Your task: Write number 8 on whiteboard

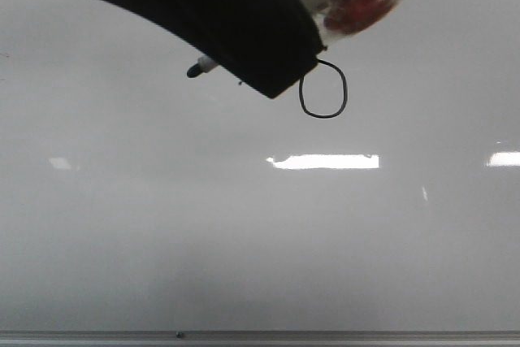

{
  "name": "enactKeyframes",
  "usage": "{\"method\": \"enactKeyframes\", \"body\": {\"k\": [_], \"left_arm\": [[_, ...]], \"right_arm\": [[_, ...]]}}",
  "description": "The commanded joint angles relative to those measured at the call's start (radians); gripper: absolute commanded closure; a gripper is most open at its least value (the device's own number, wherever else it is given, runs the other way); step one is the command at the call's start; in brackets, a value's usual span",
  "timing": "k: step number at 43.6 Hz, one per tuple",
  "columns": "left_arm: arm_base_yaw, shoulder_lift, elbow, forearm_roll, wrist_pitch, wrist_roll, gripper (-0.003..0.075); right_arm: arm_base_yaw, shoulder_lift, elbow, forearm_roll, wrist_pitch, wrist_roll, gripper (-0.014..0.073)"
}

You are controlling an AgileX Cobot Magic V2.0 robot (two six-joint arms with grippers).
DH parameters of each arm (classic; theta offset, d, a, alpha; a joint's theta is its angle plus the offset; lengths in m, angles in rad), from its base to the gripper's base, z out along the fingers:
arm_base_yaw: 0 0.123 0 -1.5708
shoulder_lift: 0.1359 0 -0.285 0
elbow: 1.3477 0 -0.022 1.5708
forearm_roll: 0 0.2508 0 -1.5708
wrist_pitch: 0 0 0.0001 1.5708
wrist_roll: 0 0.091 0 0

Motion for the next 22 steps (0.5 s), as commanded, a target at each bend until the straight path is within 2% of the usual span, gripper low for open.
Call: {"method": "enactKeyframes", "body": {"k": [1, 7, 10, 13, 16, 22], "left_arm": [[-0.007, -0.027, -0.037, -0.045, -0.039, 0.007, 0.0427], [-0.007, -0.027, -0.037, -0.051, -0.039, 0.007, 0.0567], [-0.007, -0.027, -0.037, -0.051, -0.039, 0.007, 0.0623], [-0.007, -0.027, -0.037, -0.051, -0.039, 0.007, 0.0670], [-0.007, -0.027, -0.040, -0.051, -0.039, 0.007, 0.0708], [-0.002, -0.031, -0.054, -0.044, -0.033, 0.001, 0.0723]], "right_arm": [[0.001, -0.023, -0.022, 0.046, -0.035, -0.011, 0.0691], [0.001, -0.023, -0.022, 0.046, -0.034, -0.011, 0.0683], [0.001, -0.023, -0.022, 0.046, -0.034, -0.011, 0.0645], [0.001, -0.023, -0.022, 0.046, -0.033, -0.010, 0.0569], [0.001, -0.023, -0.022, 0.046, -0.031, -0.010, 0.0453], [0.001, -0.023, -0.022, 0.042, -0.039, -0.007, 0.0248]]}}
